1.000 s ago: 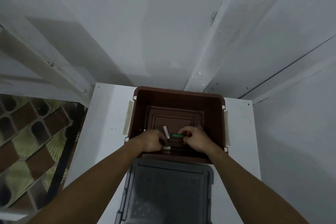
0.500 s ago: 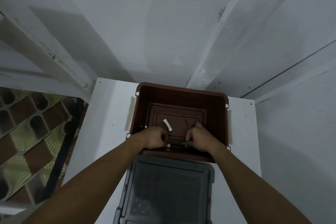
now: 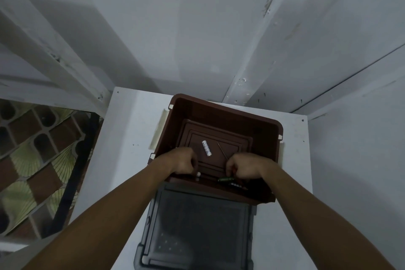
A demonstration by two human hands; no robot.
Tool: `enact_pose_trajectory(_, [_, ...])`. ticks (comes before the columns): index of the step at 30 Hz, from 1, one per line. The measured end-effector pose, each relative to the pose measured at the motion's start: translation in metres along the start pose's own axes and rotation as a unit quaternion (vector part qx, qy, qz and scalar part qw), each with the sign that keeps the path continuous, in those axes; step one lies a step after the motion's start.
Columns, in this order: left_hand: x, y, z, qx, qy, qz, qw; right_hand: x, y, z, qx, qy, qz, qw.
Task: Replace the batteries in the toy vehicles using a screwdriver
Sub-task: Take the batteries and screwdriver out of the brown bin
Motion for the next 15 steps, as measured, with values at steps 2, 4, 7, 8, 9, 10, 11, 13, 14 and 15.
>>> enact_pose_trajectory(2, [-0.0008,0.0007,0.0003,-0.001,0.003,0.003,1.0,-0.001,-0.0001,0.0006,0.01,-0.028,-0.005,1.0])
enact_pose_trajectory(4, [-0.0016,0.0014,0.0007,-0.008,0.005,0.003,1.0,-0.0007,-0.0006,0.0006,0.03,-0.057,-0.011,0.998])
enact_pose_trajectory(7, [-0.0013,0.0019,0.0009,-0.022,0.011,0.007,1.0,-0.0001,-0.0009,0.0014,0.063,-0.098,-0.02,0.993])
enact_pose_trajectory(8, [-0.0012,0.0017,0.0006,-0.02,0.012,0.008,1.0,-0.0008,-0.0011,0.002,0.069,-0.106,-0.021,0.992])
enact_pose_trajectory(9, [-0.0011,0.0015,0.0003,-0.018,0.011,0.008,1.0,-0.0016,-0.0014,0.0026,0.072,-0.109,-0.021,0.991])
enact_pose_trajectory(10, [-0.0009,0.0014,0.0002,-0.015,0.011,0.008,1.0,-0.0025,-0.0016,0.003,0.073,-0.109,-0.021,0.991])
enact_pose_trajectory(11, [-0.0012,0.0014,0.0006,-0.012,0.011,0.007,1.0,-0.0034,-0.0019,0.0032,0.075,-0.108,-0.019,0.991])
enact_pose_trajectory(13, [-0.0019,0.0019,0.0011,-0.011,0.013,0.004,1.0,-0.0048,-0.0028,0.0036,0.075,-0.108,-0.014,0.991])
enact_pose_trajectory(14, [-0.0024,0.0023,0.0013,-0.012,0.015,0.003,1.0,-0.0049,-0.0032,0.0038,0.077,-0.109,-0.009,0.991])
enact_pose_trajectory(15, [-0.0028,0.0028,0.0012,-0.014,0.016,0.003,1.0,-0.0049,-0.0038,0.0038,0.08,-0.111,-0.004,0.991])
Point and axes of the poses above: each hand's wrist, its own y-axis away from the middle knuckle, its own z-axis out of the back of the hand, x = y × z, the point moved 2 cm from there along -y, towards the middle knuckle, and after that the axes turned 10 degrees about -y, right-handed, at the moved point
